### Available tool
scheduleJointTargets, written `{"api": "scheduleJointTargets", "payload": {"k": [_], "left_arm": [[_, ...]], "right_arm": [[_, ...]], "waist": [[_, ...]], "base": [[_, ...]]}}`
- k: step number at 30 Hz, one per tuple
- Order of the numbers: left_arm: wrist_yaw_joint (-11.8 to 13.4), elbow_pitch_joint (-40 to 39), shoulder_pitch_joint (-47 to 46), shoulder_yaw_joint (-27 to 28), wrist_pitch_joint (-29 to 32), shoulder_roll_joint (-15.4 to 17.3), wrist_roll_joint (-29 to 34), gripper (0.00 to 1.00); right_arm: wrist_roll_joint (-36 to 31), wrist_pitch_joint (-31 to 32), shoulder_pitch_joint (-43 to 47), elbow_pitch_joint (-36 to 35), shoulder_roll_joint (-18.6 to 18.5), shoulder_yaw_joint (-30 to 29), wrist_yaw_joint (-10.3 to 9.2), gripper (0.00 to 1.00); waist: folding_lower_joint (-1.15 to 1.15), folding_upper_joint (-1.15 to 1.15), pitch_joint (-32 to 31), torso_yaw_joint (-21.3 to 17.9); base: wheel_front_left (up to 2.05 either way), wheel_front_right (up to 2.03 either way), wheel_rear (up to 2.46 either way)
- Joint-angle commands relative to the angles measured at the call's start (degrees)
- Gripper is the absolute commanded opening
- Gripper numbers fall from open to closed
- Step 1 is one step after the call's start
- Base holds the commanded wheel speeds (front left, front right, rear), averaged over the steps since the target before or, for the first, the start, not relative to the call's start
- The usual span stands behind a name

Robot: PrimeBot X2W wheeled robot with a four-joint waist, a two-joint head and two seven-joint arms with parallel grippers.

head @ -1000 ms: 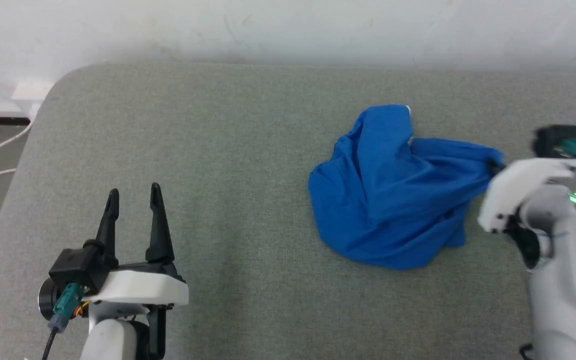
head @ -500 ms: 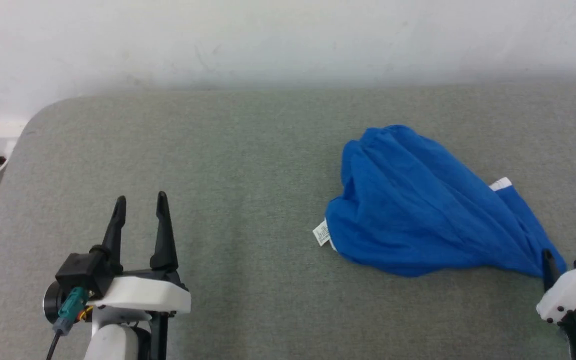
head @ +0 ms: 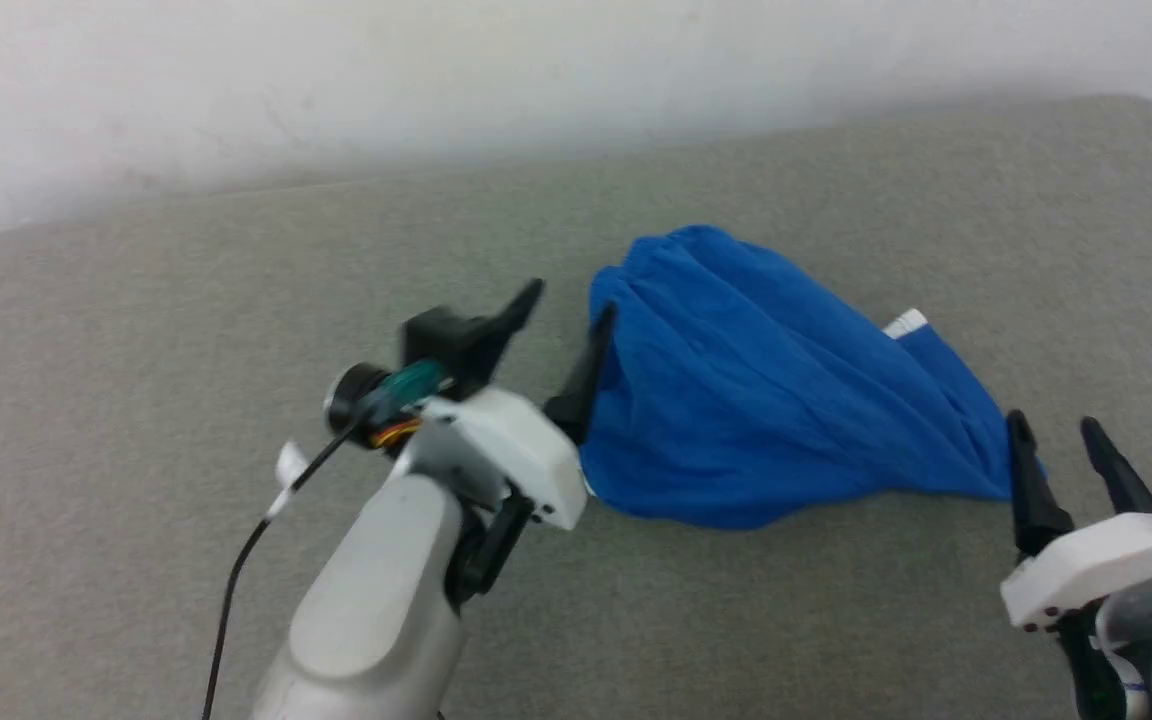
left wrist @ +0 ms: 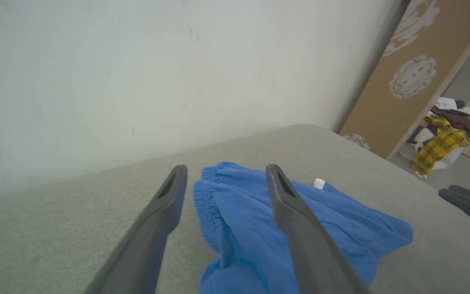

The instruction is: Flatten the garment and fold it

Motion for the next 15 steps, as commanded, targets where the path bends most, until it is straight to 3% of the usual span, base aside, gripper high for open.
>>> {"api": "scheduleJointTargets", "payload": {"k": [1, 6, 9, 11, 12, 13, 14, 15], "left_arm": [[-0.2, 0.7, -0.9, -0.6, 0.8, 0.0, -0.2, 1.00], [3.8, 8.4, -7.5, -5.0, 14.3, -0.1, -5.1, 1.00], [6.6, 12.1, -9.1, -7.2, 22.2, 0.0, -3.8, 1.00], [6.4, 12.8, -9.1, -8.2, 26.1, 0.1, -3.9, 1.00], [5.9, 12.6, -8.6, -8.1, 27.4, 0.1, -4.9, 0.76], [5.5, 12.1, -8.2, -8.2, 28.1, 0.1, -5.6, 0.27], [5.3, 11.4, -7.8, -8.4, 28.4, 0.2, -5.8, 0.00], [5.2, 10.7, -7.1, -8.5, 28.5, 0.5, -5.9, 0.00]], "right_arm": [[0.5, -0.4, 0.4, -0.5, 0.0, 0.3, -0.05, 1.00], [1.5, -0.3, 0.3, -2.4, 0.0, 3.9, -0.05, 1.00], [1.7, 0.0, 0.5, -3.4, 0.0, 4.9, -0.05, 1.00], [2.0, 0.0, 0.7, -4.0, 0.0, 5.2, -0.05, 1.00], [2.2, 0.0, 0.9, -4.2, 0.0, 5.2, -0.05, 1.00], [2.3, 0.0, 1.0, -4.4, 0.0, 5.2, -0.05, 1.00], [2.3, -0.1, 1.1, -4.5, 0.0, 5.2, -0.05, 1.00], [2.4, -0.1, 1.2, -4.6, 0.0, 5.2, -0.05, 1.00]], "waist": [[0.00, 0.00, 1.7, -2.6], [0.00, 0.00, 2.8, -5.7], [0.00, 0.00, 3.0, -6.8], [0.00, 0.00, 3.0, -7.0], [0.00, 0.00, 3.0, -7.0], [0.00, 0.00, 2.9, -6.9], [0.00, 0.00, 2.7, -6.6], [0.00, 0.00, 2.5, -6.3]], "base": [[0.00, 0.00, 0.00], [0.00, 0.00, 0.00], [0.00, 0.00, 0.00], [0.00, 0.00, 0.00], [0.00, 0.00, 0.00], [0.00, 0.00, 0.00], [0.00, 0.00, 0.00], [0.00, 0.00, 0.00]]}}
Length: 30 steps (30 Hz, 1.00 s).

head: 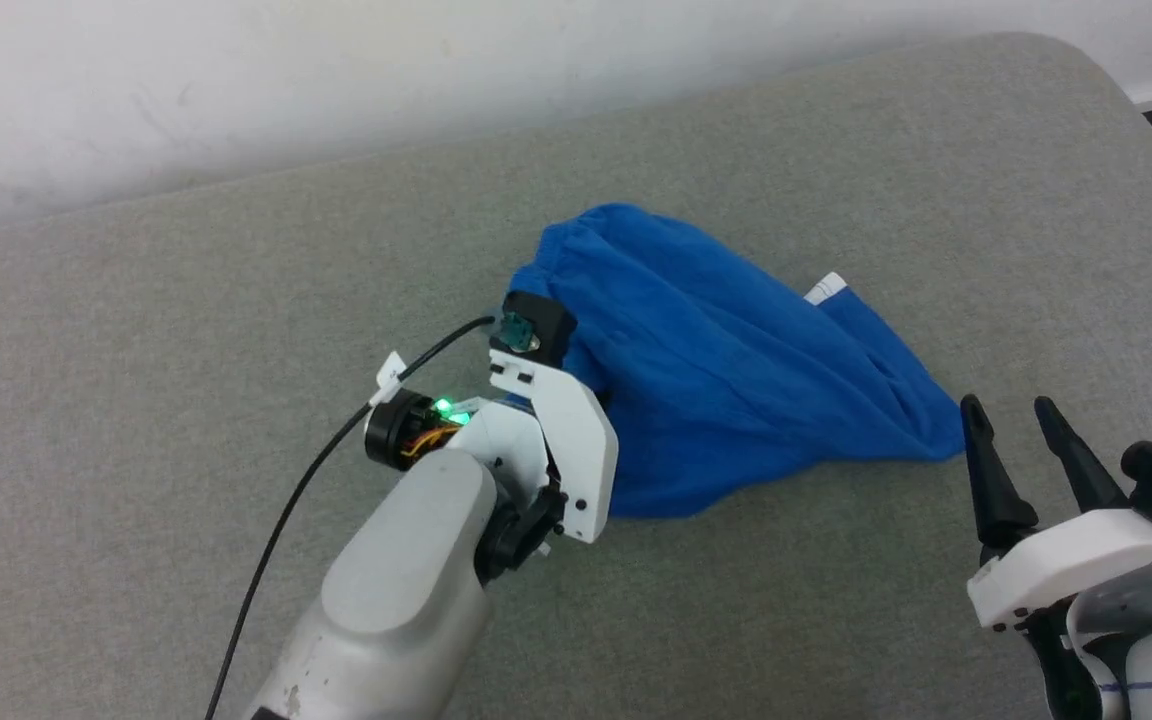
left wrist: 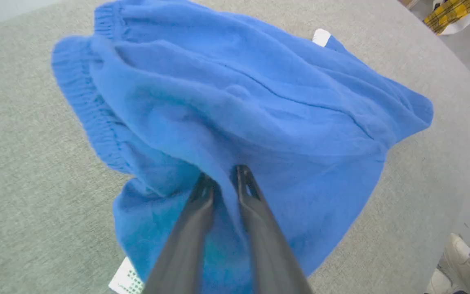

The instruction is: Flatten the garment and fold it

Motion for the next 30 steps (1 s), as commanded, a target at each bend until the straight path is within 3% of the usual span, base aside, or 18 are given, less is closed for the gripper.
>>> {"api": "scheduleJointTargets", "payload": {"k": [1, 4, 8, 14, 18, 19, 20, 25, 30], "left_arm": [[-0.1, -1.5, 2.0, 0.1, -0.2, 0.8, -0.4, 0.00], [1.0, -5.7, 6.3, 0.4, -0.9, 2.5, -0.7, 0.00], [2.8, -14.6, 14.6, 0.5, 0.5, 7.0, -0.5, 0.00], [8.2, -29.8, 30.1, 3.4, 4.8, 14.2, -2.5, 0.00], [11.6, -37.3, 38.4, 5.3, 7.3, 15.6, -5.2, 0.00], [12.2, -38.4, 39.9, 5.5, 7.9, 15.5, -6.1, 0.96], [12.8, -39.3, 41.3, 5.7, 8.7, 15.5, -6.8, 1.00], [13.4, -43.0, 45.5, 6.6, 9.9, 14.5, -11.1, 1.00], [10.8, -48.4, 44.4, 9.5, 4.4, 12.5, -14.1, 1.00]], "right_arm": [[0.4, -0.1, 0.5, -0.4, 0.1, 0.3, -0.05, 1.00], [0.6, 0.0, 0.6, -0.7, 0.1, 0.2, -0.05, 1.00], [0.4, 0.5, 0.9, -1.3, 0.1, -0.4, -0.05, 1.00], [0.3, 1.6, 1.2, -1.8, 0.1, -0.8, -0.05, 1.00], [0.2, 2.7, 1.4, -1.7, 0.1, -0.9, -0.05, 1.00], [0.1, 3.0, 1.5, -1.7, 0.1, -1.0, -0.05, 1.00], [0.1, 3.3, 1.5, -1.6, 0.1, -0.8, -0.05, 1.00], [0.2, 4.2, 1.4, -1.5, 0.1, 0.0, -0.05, 1.00], [0.1, 4.3, 1.5, -1.8, 0.1, 0.1, -0.05, 1.00]], "waist": [[-0.01, 0.00, -0.5, 0.8], [-0.01, 0.00, -1.3, 2.3], [-0.01, 0.00, -2.0, 5.6], [-0.01, 0.00, -2.9, 11.0], [-0.01, 0.00, -3.5, 14.5], [-0.01, 0.00, -3.7, 15.3], [-0.01, 0.00, -3.8, 15.9], [-0.01, 0.00, -4.5, 17.6], [-0.01, 0.00, -5.0, 18.2]], "base": [[0.00, 0.00, 0.00], [0.00, 0.00, 0.00], [0.00, 0.00, 0.00], [0.00, 0.00, 0.00], [0.00, 0.00, 0.00], [0.00, 0.00, 0.00], [0.00, 0.00, 0.00], [0.00, 0.00, 0.00], [0.00, 0.00, 0.00]]}}
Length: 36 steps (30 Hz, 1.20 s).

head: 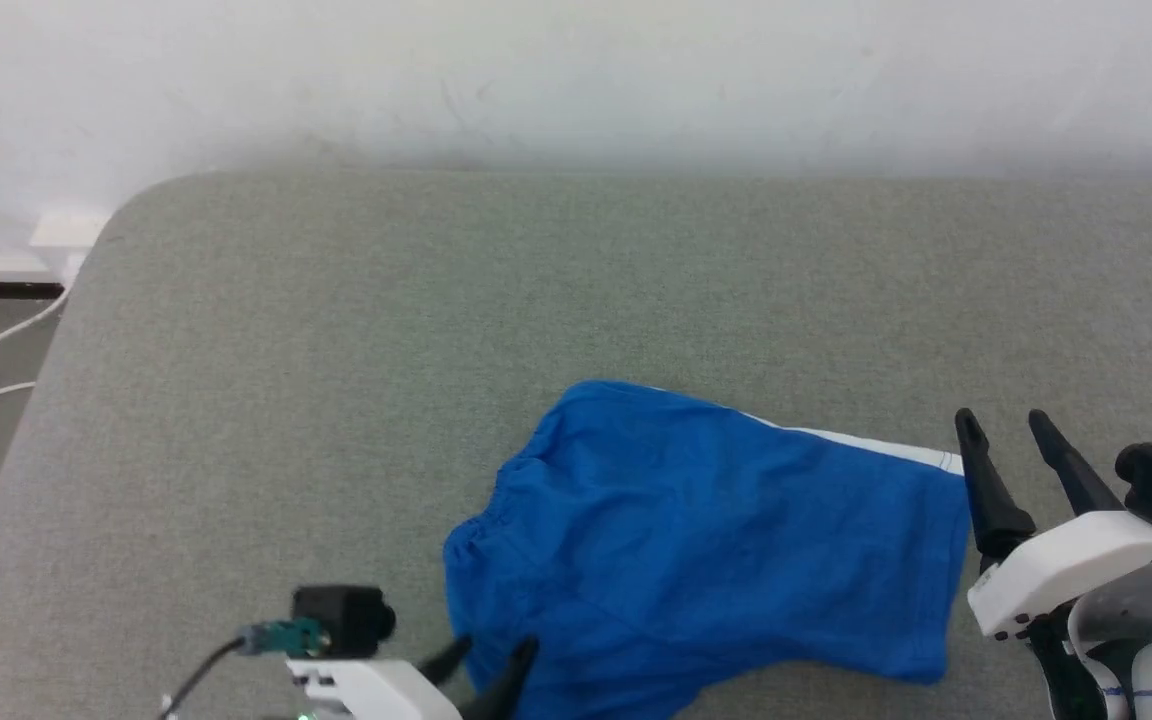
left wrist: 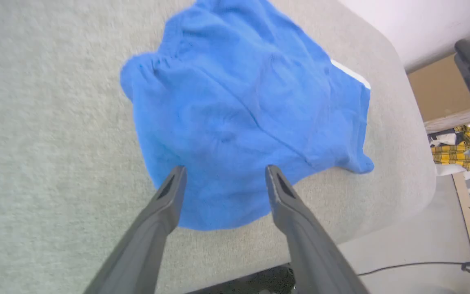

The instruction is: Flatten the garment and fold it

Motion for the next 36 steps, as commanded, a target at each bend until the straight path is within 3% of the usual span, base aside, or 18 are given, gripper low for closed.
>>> {"api": "scheduleJointTargets", "payload": {"k": [1, 5, 10, 16, 21, 22, 23, 24, 25, 31, 36], "left_arm": [[-1.3, -1.8, -1.9, 1.4, -2.7, 0.1, 0.3, 1.00], [-2.7, -1.8, -6.6, 3.3, -7.5, 0.7, 3.2, 1.00], [-4.3, 6.4, -16.2, 3.2, -13.0, -0.5, 7.4, 1.00], [-5.6, 19.9, -23.6, -1.3, -7.8, -0.8, 10.0, 1.00], [-5.4, 24.1, -25.1, -3.6, -1.0, 0.0, 10.4, 1.00], [-5.3, 24.1, -25.1, -3.9, -0.3, 0.3, 10.5, 0.67], [-5.3, 24.1, -25.1, -3.9, -0.3, 0.3, 10.5, 0.67], [-5.4, 23.9, -25.0, -4.1, 0.4, 0.4, 10.4, 0.24], [-5.6, 23.6, -24.8, -4.3, 0.9, 0.6, 10.3, 0.00], [-5.7, 20.3, -20.6, -5.6, 4.5, 2.2, 9.0, 0.00], [-3.0, 14.3, -11.7, -5.3, 8.3, 4.8, 7.0, 0.00]], "right_arm": [[-0.2, 0.1, 0.5, -0.4, 0.0, 0.1, -0.05, 1.00], [-0.2, -0.2, 0.2, -1.0, 0.0, 0.0, -0.05, 1.00], [-0.1, -0.4, -0.4, -1.8, 0.0, 0.3, -0.05, 1.00], [0.2, -0.5, -0.8, -1.9, 0.0, 1.1, -0.05, 1.00], [0.2, -0.8, -0.7, -1.9, 0.0, 1.1, -0.05, 1.00], [0.2, -0.8, -0.7, -1.9, 0.0, 1.1, -0.05, 1.00], [0.2, -0.8, -0.7, -1.9, 0.0, 1.1, -0.05, 1.00], [0.2, -0.8, -0.6, -1.8, 0.0, 1.0, -0.05, 1.00], [0.2, -0.9, -0.5, -1.8, 0.0, 0.9, -0.05, 1.00], [0.2, -0.7, -0.1, -1.5, 0.0, 1.0, -0.05, 1.00], [0.1, -0.4, 0.1, -1.9, 0.0, 1.2, -0.05, 1.00]], "waist": [[0.00, 0.00, -0.7, 0.4], [0.00, 0.00, -0.6, -0.5], [0.00, 0.00, 0.6, -2.5], [0.00, 0.00, 1.9, -5.5], [0.00, 0.00, 2.3, -6.8], [0.00, 0.00, 2.3, -6.9], [0.00, 0.00, 2.3, -6.9], [0.00, 0.00, 2.3, -6.9], [0.00, 0.00, 2.1, -6.8], [0.00, 0.00, 0.4, -5.3], [0.00, 0.00, -0.7, -4.0]], "base": [[0.00, 0.00, 0.00], [0.00, 0.00, 0.00], [0.00, 0.00, 0.00], [0.00, 0.00, 0.00], [0.00, 0.00, 0.00], [0.00, 0.00, 0.00], [0.00, 0.00, 0.00], [0.00, 0.00, 0.00], [0.00, 0.00, 0.00], [0.00, 0.00, 0.00], [0.00, 0.00, 0.00]]}}
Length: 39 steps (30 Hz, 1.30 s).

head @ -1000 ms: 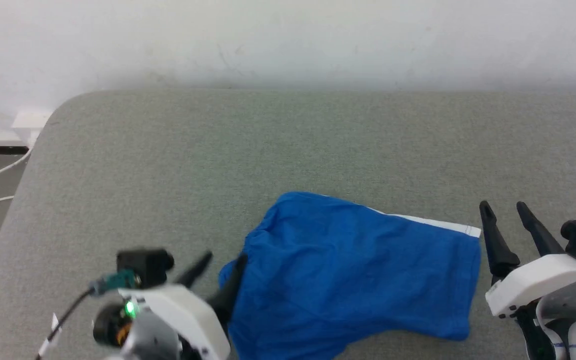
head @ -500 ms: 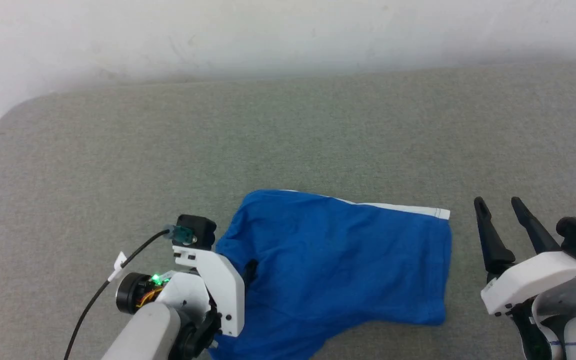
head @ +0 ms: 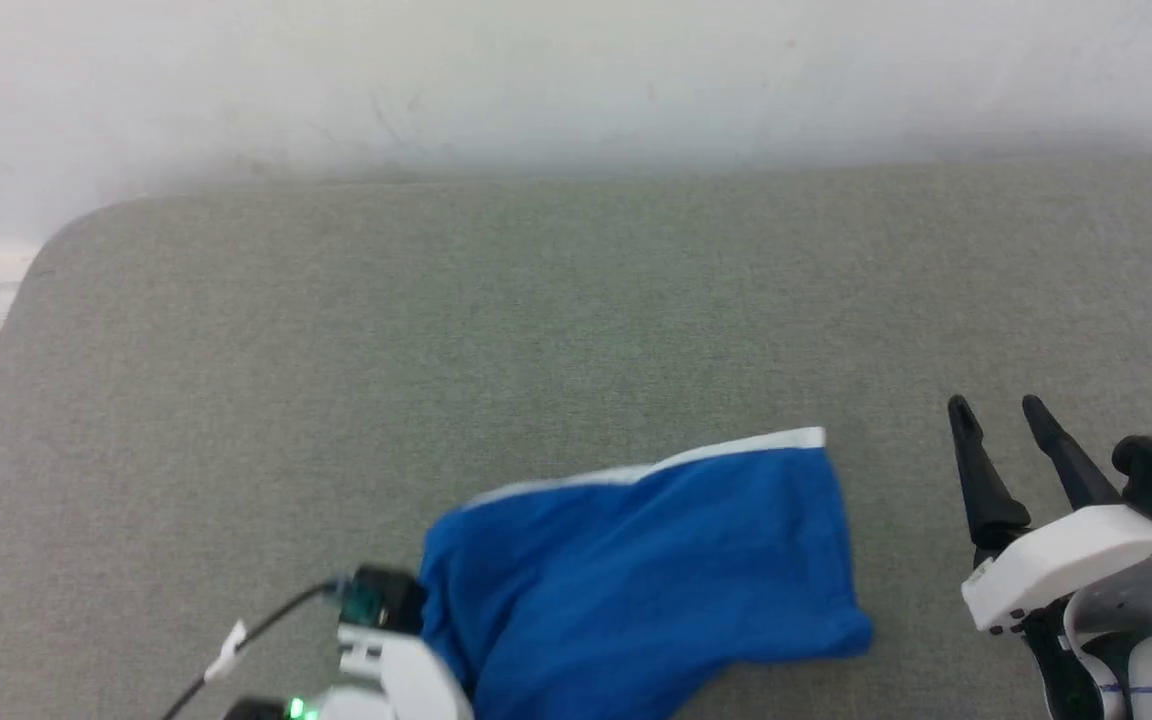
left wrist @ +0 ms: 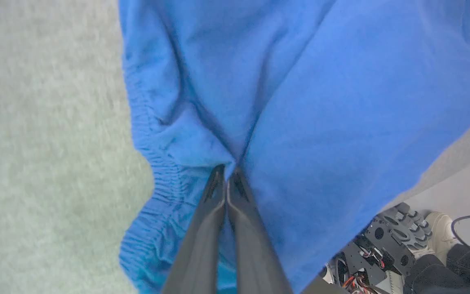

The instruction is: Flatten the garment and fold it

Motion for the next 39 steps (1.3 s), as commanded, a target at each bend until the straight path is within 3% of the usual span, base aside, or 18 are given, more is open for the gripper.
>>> {"api": "scheduleJointTargets", "payload": {"k": [1, 3, 4, 5, 16, 20, 25, 32, 37, 38, 39], "left_arm": [[1.0, -1.6, 3.3, 0.1, 1.2, 1.3, -0.5, 0.00], [1.9, -4.4, 6.4, 0.3, 2.0, 1.8, -1.7, 0.00], [2.1, -5.6, 7.4, 0.4, 1.7, 1.7, -2.1, 0.66], [2.3, -6.4, 8.2, 0.7, 1.3, 1.6, -2.5, 1.00], [3.0, -8.2, 2.9, 5.3, -12.3, 1.2, 2.9, 1.00], [1.5, -4.1, -1.0, 5.3, -14.8, 1.6, 4.3, 1.00], [-1.0, 4.0, -5.1, 3.0, -12.9, 2.0, 5.2, 1.00], [-2.2, 10.9, -7.9, 1.4, -11.4, 1.5, 5.3, 1.00], [-4.1, 13.3, -7.2, -1.0, -5.8, 1.1, 3.2, 1.00], [-4.3, 13.5, -7.0, -1.4, -4.3, 1.1, 2.8, 0.48], [-4.5, 13.4, -6.8, -1.7, -3.3, 1.2, 2.5, 0.27]], "right_arm": [[0.0, 0.2, 0.5, -0.4, 0.0, -0.1, -0.05, 1.00], [-0.1, 0.4, 0.7, -0.5, 0.0, -0.1, -0.05, 1.00], [-0.1, 0.5, 0.9, -0.6, 0.0, -0.1, -0.05, 1.00], [-0.1, 0.6, 0.9, -0.6, 0.0, -0.1, -0.05, 1.00], [0.1, 0.4, 0.7, -0.5, 0.0, 0.4, -0.05, 1.00], [0.2, 0.3, 0.5, -0.7, 0.0, 0.6, -0.05, 1.00], [0.2, 0.3, -0.3, -1.0, 0.0, 0.9, -0.05, 1.00], [0.2, 0.1, -0.9, -0.9, 0.0, 0.7, -0.05, 1.00], [-0.2, 0.4, -0.8, -0.4, 0.0, 0.7, -0.05, 1.00], [-0.5, 0.7, -0.8, -0.2, 0.0, 0.9, -0.05, 1.00], [-1.2, 1.1, -0.9, 0.0, 0.0, 1.3, -0.05, 1.00]], "waist": [[0.00, 0.00, -0.6, 1.0], [0.00, 0.00, -0.6, 1.6], [0.00, 0.00, -0.6, 1.9], [0.00, 0.00, -0.6, 2.2], [0.00, 0.00, -0.6, 3.2], [0.00, 0.00, 0.3, 3.1], [0.00, 0.00, 1.5, 2.2], [0.00, 0.00, 2.6, 0.8], [0.00, 0.00, 2.9, 0.6], [0.00, 0.00, 2.9, 0.6], [0.00, 0.00, 3.0, 0.7]], "base": [[0.00, 0.00, 0.00], [0.00, 0.00, 0.00], [0.00, 0.00, 0.00], [0.00, 0.00, 0.00], [0.00, 0.00, 0.00], [0.00, 0.00, 0.00], [0.00, 0.00, 0.00], [0.00, 0.00, 0.00], [0.00, 0.00, 0.00], [0.00, 0.00, 0.00], [0.00, 0.00, 0.00]]}}
